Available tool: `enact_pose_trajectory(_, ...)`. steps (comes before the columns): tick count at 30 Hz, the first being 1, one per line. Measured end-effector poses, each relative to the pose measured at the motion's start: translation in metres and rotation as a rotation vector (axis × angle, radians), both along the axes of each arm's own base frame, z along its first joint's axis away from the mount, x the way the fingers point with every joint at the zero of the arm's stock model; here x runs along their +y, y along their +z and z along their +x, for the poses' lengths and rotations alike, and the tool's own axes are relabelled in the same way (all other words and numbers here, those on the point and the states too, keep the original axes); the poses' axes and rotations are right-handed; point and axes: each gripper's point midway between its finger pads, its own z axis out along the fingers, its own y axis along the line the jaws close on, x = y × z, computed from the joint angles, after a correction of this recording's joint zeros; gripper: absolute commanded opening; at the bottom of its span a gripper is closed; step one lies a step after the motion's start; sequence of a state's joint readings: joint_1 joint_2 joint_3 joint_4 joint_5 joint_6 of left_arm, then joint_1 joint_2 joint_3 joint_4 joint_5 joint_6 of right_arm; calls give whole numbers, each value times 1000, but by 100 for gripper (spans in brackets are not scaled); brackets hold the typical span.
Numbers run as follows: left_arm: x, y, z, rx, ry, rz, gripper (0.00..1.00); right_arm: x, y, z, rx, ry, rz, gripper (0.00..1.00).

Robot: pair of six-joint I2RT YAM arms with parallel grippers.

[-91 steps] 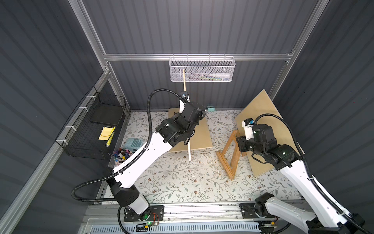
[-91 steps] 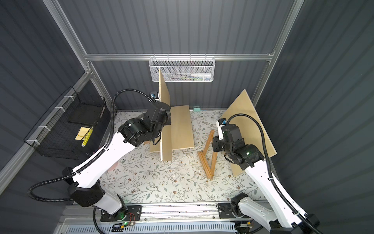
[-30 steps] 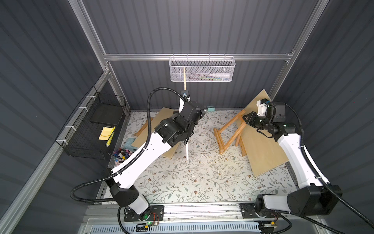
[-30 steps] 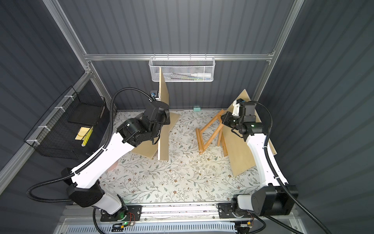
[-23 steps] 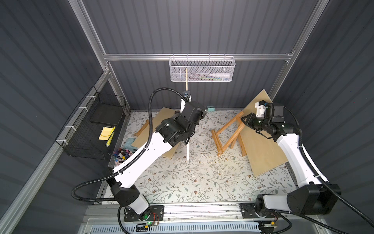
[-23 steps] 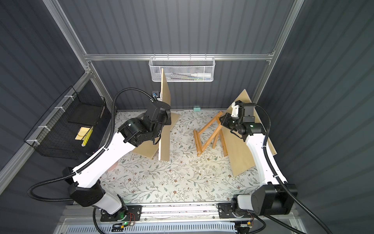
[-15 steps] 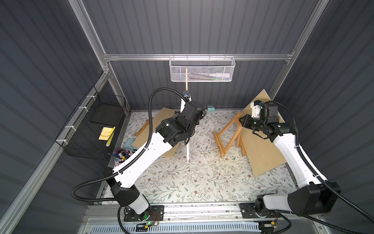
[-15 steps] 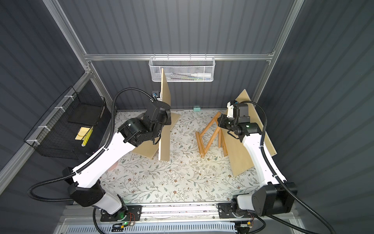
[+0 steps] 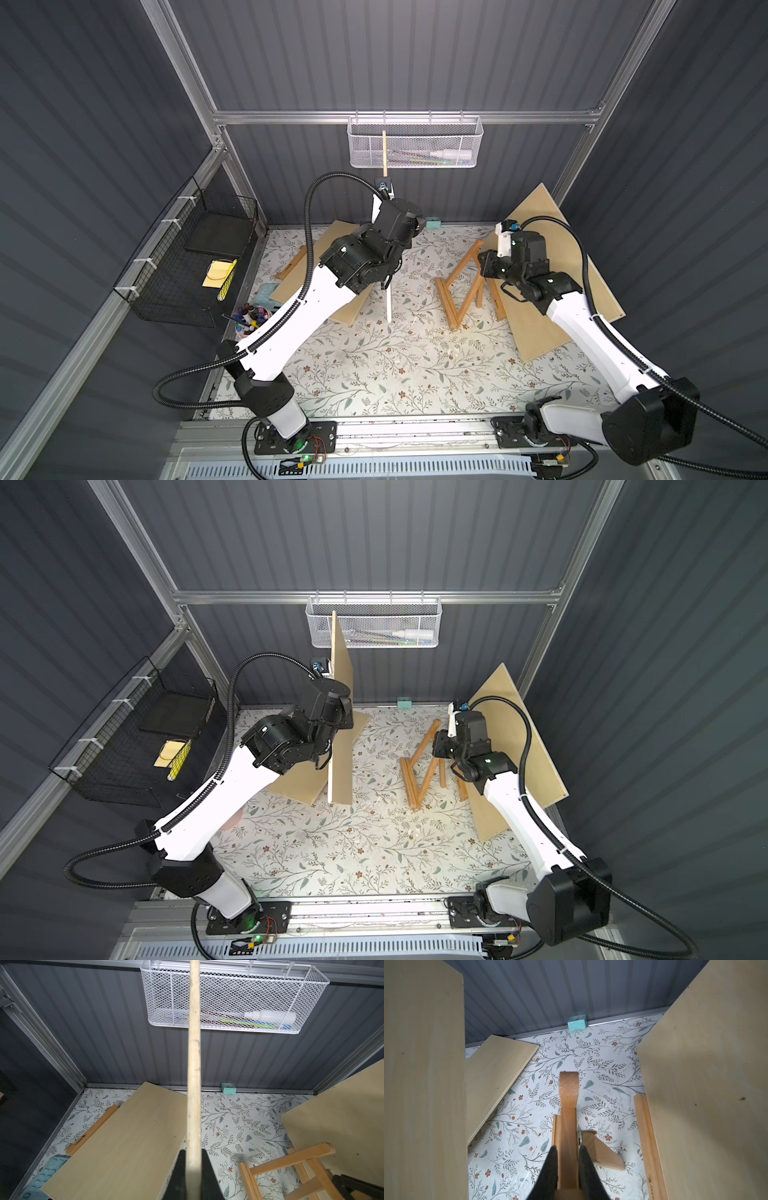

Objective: Assemble the easel
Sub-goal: Place the easel at the center of the board.

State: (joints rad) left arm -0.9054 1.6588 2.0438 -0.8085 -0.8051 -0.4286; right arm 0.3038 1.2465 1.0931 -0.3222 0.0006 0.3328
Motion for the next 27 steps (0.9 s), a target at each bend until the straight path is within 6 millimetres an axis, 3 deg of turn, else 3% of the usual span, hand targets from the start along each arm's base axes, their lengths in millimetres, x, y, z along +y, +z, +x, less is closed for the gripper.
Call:
enact_pose_trajectory(5, -12, -20, -2, 61, -26, 0, 0, 18, -12, -15, -10, -7, 13, 0)
enact_pose_trajectory(10, -24, -35, -16, 107, -47, -9, 0, 20, -19, -17, -18, -80, 26, 0)
enact_pose_trajectory(12, -30, -39, -22, 117, -57, -15, 0, 22, -19, -17, -21, -94, 27, 12)
enact_pose_trajectory(14, -35, -40, -28, 125, -65, -29, 0, 24, -21, -15, -15, -100, 36, 46)
enact_pose_trajectory(16, -39, -42, -32, 131, -69, -43, 0, 27, -31, -16, 22, -92, 33, 61)
enact_pose_trajectory(19, -46, -46, -35, 144, -65, -58, 0, 34, -58, -22, 117, -60, 10, 67)
enact_pose_trajectory(22, -56, -51, -35, 169, -56, -54, 0, 34, -67, -30, 174, -51, -11, 70)
enact_pose_trajectory(24, -62, -53, -34, 182, -47, -58, 0, 33, -56, -30, 173, -52, -15, 72)
enact_pose_trajectory(27, -67, -56, -37, 206, -33, -81, 0, 32, -24, -27, 124, -58, -8, 76)
